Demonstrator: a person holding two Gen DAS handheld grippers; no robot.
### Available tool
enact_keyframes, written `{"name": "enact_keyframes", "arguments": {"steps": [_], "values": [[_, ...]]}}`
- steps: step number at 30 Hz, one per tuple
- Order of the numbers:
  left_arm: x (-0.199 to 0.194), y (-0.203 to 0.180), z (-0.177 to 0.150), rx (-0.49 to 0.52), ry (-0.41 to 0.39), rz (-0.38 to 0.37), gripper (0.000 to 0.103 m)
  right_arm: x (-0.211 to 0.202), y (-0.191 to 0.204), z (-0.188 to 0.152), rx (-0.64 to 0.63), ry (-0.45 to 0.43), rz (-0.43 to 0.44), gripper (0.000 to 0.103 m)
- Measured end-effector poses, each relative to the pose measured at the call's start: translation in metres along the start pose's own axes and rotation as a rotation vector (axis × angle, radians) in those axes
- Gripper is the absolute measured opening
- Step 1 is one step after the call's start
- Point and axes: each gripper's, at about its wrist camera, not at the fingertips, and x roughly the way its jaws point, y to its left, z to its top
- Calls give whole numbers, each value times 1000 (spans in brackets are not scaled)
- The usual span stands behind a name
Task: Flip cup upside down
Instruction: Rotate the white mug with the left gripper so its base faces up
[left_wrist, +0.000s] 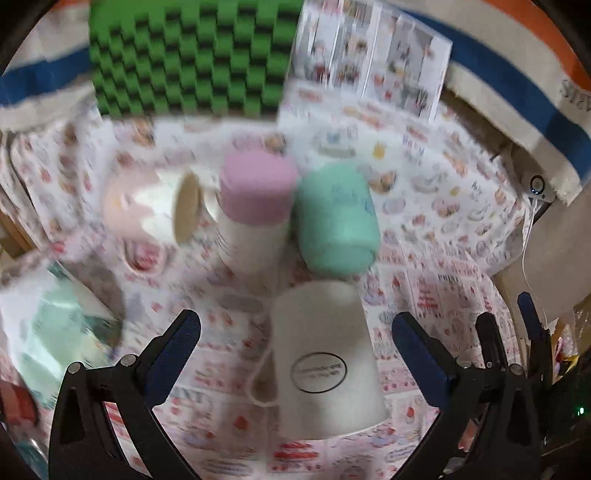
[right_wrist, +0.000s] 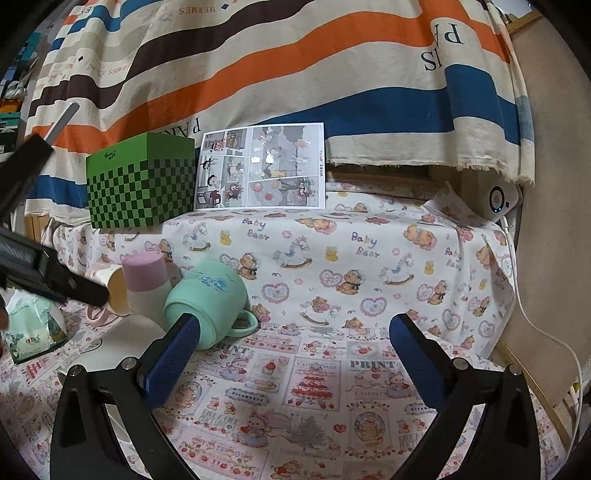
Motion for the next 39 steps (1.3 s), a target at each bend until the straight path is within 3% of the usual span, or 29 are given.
{"name": "enact_keyframes", "arguments": {"steps": [5, 9, 13, 17, 21, 27, 35, 39], "values": [[36, 7, 3, -90, 153, -20, 103, 2, -5, 0, 25, 4, -42, 103], [51, 15, 8, -179, 203, -79, 102, 7, -11, 0, 51, 28, -44, 103], [64, 9, 9, -181, 246, -111, 101, 10, -15, 0, 69, 47, -39, 103], [76, -1, 7, -154, 299, -89, 86, 12, -14, 0, 67, 54, -48, 103], [74, -6, 9, -130, 251, -61, 77, 10, -11, 0, 52, 47, -48, 103], [47, -17, 6, -8, 129, 7, 77, 9, -9, 0, 38, 38, -53, 103], [-24, -40, -8, 200, -166, 113, 76, 10, -13, 0, 63, 46, -71, 103], [-36, -46, -13, 247, -242, 142, 76, 10, -12, 0, 55, 45, -72, 103]]}}
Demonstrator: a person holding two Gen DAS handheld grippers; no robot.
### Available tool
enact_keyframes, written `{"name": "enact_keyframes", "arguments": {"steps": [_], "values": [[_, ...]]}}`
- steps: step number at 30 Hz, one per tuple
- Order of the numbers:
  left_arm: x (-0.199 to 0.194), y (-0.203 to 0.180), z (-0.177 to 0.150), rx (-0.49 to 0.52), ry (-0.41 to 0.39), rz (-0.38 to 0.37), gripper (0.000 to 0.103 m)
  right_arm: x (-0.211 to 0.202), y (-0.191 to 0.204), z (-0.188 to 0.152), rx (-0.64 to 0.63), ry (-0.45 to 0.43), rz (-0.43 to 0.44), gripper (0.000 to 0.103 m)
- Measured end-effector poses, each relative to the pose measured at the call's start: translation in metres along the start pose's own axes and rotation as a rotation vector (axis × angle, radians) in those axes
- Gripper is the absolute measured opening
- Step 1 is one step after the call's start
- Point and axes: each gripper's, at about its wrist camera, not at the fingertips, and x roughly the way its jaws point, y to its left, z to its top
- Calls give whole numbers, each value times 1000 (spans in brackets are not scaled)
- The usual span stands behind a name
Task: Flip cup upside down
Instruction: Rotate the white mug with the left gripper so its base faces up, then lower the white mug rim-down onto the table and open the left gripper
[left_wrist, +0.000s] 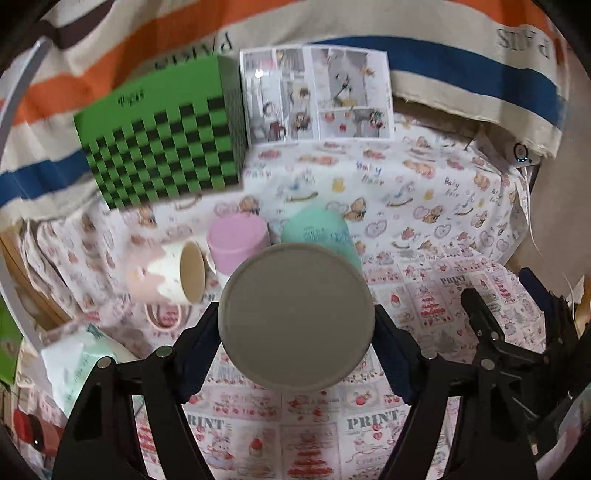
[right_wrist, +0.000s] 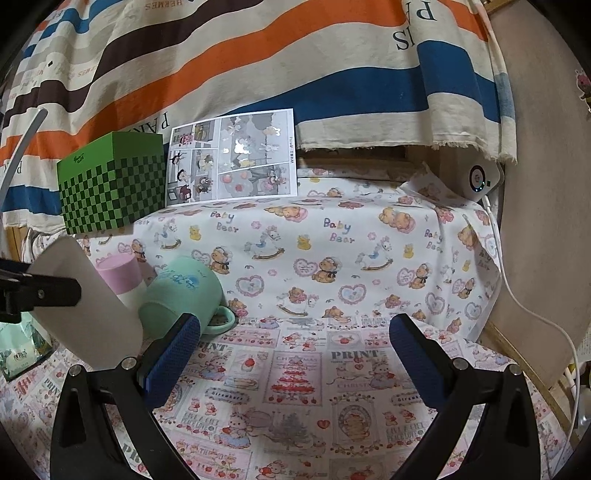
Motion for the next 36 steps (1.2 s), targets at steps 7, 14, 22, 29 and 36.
{"name": "enact_keyframes", "arguments": {"steps": [7, 14, 22, 29, 36], "values": [[5, -2, -11, -10, 40, -47, 76, 1, 0, 0, 3, 6, -1, 103], [18, -12, -20, 20, 68, -43, 76, 3, -4, 1, 20, 19, -3, 103], [23, -10, -20, 19, 36, -75, 78, -1, 0, 0, -2, -4, -19, 103], [-19, 4, -15, 23, -138, -131, 94, -7, 6, 0, -32, -32, -7, 103], [-86, 44, -30, 9, -483, -136, 103, -10, 9, -1, -44, -50, -2, 103]]}}
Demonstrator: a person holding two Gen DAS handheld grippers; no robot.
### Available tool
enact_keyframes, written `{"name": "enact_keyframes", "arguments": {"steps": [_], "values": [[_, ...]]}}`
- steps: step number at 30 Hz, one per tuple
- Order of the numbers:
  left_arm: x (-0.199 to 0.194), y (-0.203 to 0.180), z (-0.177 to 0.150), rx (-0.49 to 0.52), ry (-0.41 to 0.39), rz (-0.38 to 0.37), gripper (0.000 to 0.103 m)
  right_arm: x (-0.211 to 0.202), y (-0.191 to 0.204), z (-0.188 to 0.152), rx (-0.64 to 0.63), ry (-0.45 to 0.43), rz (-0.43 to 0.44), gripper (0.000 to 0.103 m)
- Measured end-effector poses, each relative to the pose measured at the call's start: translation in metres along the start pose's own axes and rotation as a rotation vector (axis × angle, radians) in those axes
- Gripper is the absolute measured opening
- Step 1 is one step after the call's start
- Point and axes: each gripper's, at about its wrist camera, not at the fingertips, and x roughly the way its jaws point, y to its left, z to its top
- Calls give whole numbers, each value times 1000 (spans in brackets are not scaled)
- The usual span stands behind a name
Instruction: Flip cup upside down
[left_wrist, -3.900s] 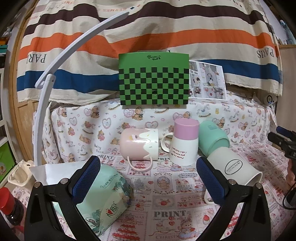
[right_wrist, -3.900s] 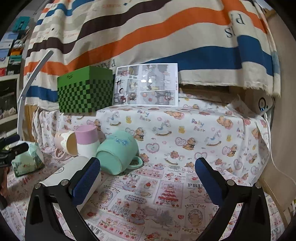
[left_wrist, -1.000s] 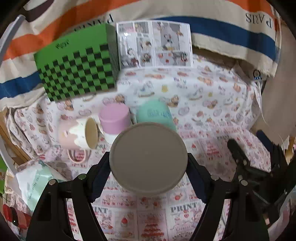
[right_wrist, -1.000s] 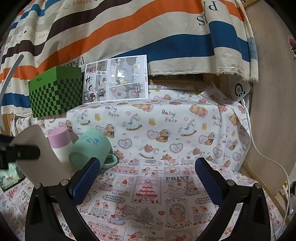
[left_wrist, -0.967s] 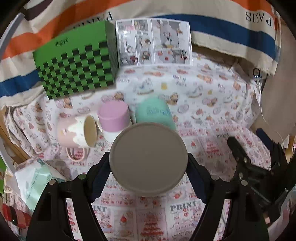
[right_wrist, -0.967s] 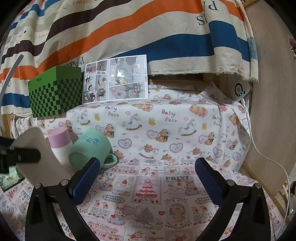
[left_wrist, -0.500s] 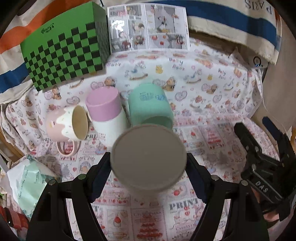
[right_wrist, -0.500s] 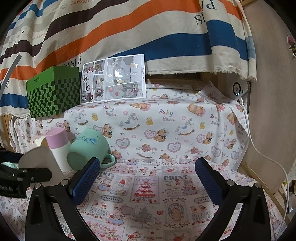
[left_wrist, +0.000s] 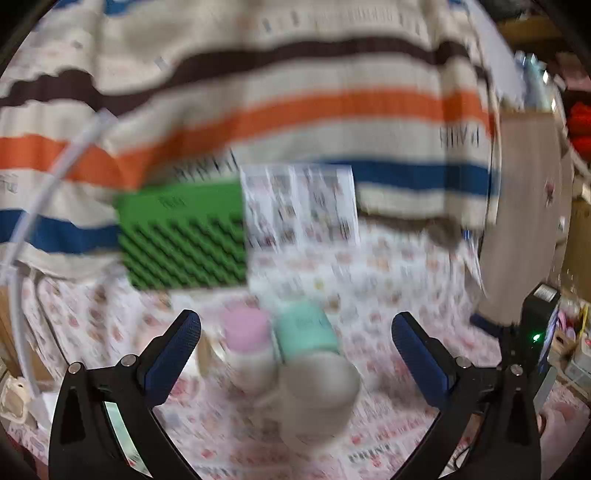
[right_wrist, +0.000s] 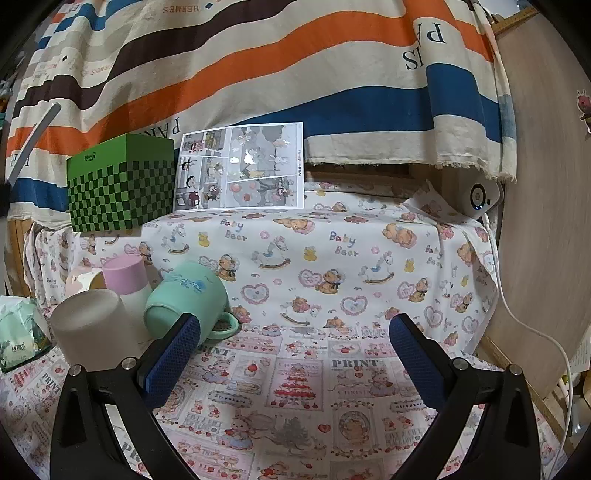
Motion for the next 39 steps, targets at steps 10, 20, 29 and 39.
{"name": "enact_keyframes", "arguments": {"steps": [10, 20, 29, 39], "values": [[-24, 45, -18, 30, -64, 49, 103, -1, 1, 0, -5, -1, 7, 103], [-9, 84, -49, -24, -28, 89, 103, -1, 1, 0, -2, -5, 9, 103], [11, 98, -72, -60, 43, 117, 103, -2, 1, 0, -5, -5, 18, 103], [15, 91, -86, -25, 44, 143, 103, -2, 2, 0, -11, -6, 29, 103]]}}
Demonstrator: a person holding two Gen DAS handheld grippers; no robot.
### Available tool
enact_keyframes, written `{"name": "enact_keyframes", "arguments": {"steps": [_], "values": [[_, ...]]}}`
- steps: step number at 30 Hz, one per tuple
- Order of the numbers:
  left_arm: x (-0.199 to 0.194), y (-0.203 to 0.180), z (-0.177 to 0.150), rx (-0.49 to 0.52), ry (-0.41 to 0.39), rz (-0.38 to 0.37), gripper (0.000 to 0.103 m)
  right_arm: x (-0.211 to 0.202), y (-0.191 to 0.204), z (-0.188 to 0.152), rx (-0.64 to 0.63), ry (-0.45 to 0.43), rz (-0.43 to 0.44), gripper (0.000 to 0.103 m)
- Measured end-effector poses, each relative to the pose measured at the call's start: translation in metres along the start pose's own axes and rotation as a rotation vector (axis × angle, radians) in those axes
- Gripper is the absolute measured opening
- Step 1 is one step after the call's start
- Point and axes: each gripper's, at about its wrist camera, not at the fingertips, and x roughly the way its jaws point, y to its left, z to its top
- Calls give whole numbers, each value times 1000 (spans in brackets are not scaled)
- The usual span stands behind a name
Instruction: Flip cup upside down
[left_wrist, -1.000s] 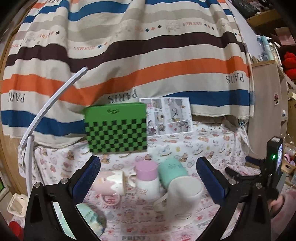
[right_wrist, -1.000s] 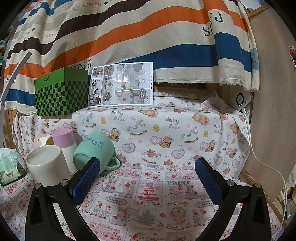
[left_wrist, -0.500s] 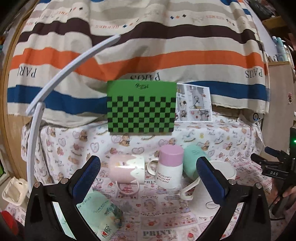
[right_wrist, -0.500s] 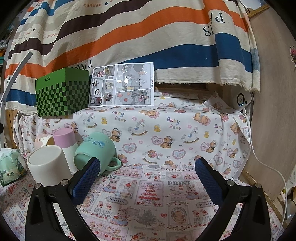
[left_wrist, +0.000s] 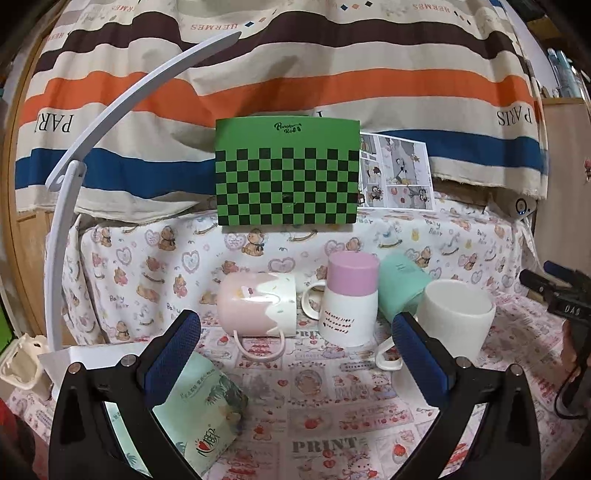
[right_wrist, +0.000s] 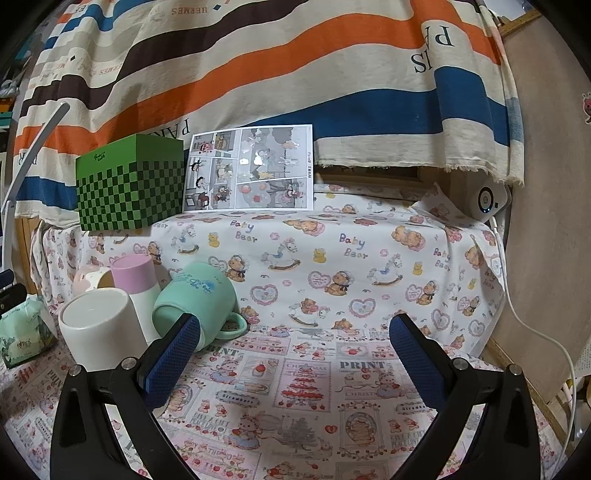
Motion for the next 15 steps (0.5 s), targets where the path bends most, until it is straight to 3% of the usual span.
{"name": "enact_keyframes", "arguments": {"steps": [15], "values": [[2, 0, -2, 16, 6, 43, 103, 0, 0, 0, 0, 1, 1, 103]]}}
